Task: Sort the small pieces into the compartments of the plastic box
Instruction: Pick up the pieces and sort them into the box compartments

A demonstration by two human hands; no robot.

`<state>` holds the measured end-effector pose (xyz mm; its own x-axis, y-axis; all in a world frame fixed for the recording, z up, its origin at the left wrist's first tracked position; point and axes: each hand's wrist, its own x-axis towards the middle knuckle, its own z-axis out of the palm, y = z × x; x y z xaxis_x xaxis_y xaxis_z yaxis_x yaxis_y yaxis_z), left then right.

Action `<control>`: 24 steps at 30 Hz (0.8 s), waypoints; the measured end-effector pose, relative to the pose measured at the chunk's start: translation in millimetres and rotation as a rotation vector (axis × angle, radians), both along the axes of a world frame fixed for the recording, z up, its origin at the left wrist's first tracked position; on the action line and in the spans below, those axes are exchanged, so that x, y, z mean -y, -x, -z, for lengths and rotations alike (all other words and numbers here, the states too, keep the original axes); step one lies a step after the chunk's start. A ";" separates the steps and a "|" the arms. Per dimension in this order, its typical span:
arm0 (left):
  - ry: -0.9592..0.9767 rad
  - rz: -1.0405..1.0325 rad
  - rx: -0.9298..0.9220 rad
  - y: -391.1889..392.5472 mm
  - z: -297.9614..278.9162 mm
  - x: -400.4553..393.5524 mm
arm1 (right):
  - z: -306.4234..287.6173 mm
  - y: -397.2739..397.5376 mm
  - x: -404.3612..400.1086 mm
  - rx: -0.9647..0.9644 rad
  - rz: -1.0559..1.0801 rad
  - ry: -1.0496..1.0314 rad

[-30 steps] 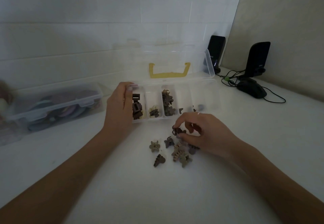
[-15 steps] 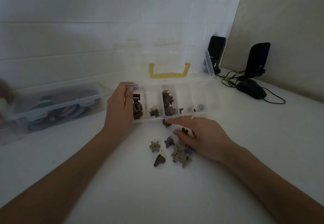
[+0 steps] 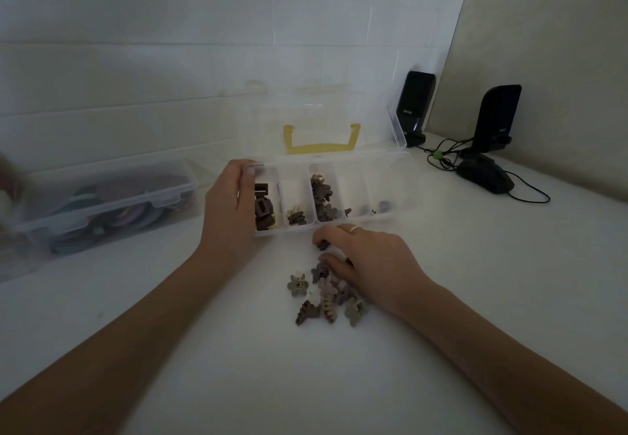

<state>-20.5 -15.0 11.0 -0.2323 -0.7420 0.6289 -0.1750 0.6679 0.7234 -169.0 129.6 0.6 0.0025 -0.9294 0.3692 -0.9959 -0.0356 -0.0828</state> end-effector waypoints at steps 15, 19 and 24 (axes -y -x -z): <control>0.003 0.009 -0.001 -1.7 -0.1 -0.5 | -13.5 18.7 -10.3 0.453 -0.006 0.344; 0.005 0.005 0.004 -1.0 0.8 -0.2 | -18.4 51.0 -11.0 0.535 0.181 0.529; 0.004 0.005 0.008 -1.8 2.0 0.8 | -10.4 78.3 -5.1 0.522 0.343 0.521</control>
